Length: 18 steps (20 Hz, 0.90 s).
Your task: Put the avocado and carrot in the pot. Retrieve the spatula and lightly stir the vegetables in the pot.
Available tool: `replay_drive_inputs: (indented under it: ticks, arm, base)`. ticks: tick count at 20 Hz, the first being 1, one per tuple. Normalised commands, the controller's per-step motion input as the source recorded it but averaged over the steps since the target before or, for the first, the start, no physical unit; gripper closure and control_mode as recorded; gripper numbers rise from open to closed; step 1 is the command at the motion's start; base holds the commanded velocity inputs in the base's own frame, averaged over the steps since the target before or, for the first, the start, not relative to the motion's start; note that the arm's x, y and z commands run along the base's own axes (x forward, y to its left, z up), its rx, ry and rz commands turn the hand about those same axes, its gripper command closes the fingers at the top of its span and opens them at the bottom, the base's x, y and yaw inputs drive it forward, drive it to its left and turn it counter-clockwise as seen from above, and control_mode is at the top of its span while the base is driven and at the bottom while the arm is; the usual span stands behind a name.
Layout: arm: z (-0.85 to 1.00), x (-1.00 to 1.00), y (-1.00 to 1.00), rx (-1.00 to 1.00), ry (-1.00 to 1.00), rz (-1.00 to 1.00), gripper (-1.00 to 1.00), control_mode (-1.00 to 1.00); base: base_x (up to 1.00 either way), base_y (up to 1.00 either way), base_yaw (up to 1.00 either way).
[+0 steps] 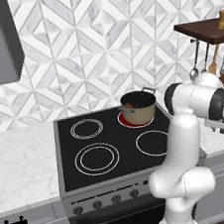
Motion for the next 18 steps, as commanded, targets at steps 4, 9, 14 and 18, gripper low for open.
replay_drive_inputs:
  ticks: [4, 9, 14, 18]
  arm:
    - [-0.35, 0.21, -0.13, 0.0, 0.0, 0.07, 1.0, -1.0]
    - [-0.32, 0.05, -0.04, -0.02, 0.05, 0.04, 1.0, -1.0]
    - [-0.29, 0.0, -0.08, 0.01, 0.17, 0.06, 1.0, -1.0]
    - [0.12, -0.17, -0.02, 0.0, -0.03, 0.2, 1.0, -1.0]
  base:
    - [0.0, 0.0, 0.0]
    - [0.0, 0.0, 0.0]
    - [0.0, 0.0, 0.0]
    - [0.0, 0.0, 0.0]
